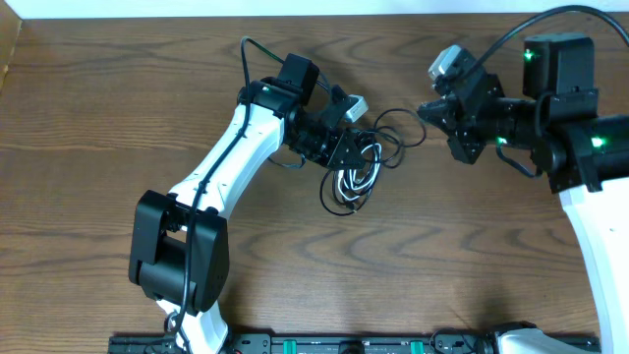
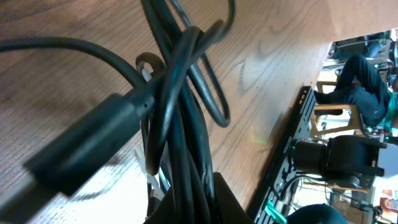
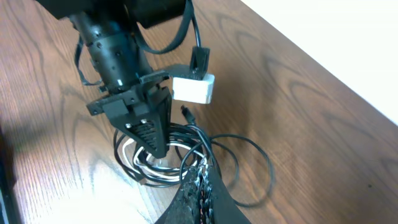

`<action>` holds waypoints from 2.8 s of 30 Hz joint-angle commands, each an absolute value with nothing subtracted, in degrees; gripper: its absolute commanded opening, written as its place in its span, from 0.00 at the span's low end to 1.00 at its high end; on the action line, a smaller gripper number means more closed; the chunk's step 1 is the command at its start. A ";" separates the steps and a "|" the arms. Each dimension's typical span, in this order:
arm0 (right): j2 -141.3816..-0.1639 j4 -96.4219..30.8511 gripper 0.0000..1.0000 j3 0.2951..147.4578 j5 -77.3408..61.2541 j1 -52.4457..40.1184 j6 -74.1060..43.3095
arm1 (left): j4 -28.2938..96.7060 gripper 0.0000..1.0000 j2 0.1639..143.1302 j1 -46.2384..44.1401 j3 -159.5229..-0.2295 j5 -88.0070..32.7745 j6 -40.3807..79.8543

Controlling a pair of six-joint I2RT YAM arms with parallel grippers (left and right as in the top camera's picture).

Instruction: Untangle cables

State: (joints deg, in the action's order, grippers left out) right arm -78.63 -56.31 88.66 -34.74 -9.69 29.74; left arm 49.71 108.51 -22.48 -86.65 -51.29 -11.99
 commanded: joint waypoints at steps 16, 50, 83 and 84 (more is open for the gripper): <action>-88.53 -59.20 0.52 89.17 -32.91 -9.08 30.50 | 50.11 0.07 108.55 -22.13 -86.48 -51.79 -12.12; -92.12 -60.29 0.01 89.21 -35.38 -11.07 34.87 | 49.93 0.08 108.55 -22.13 -86.48 -51.77 -12.10; -78.87 -65.56 0.35 89.19 -36.58 -8.97 43.44 | 49.63 0.08 108.55 -22.13 -86.48 -51.75 -12.10; -78.87 -65.54 0.40 89.19 -36.60 -8.97 43.24 | 49.65 0.07 108.55 -22.13 -86.48 -51.77 -12.10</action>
State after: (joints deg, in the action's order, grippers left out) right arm -79.33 -65.52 88.68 -36.38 -9.43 45.01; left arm 49.52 108.55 -22.50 -86.65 -51.51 -12.03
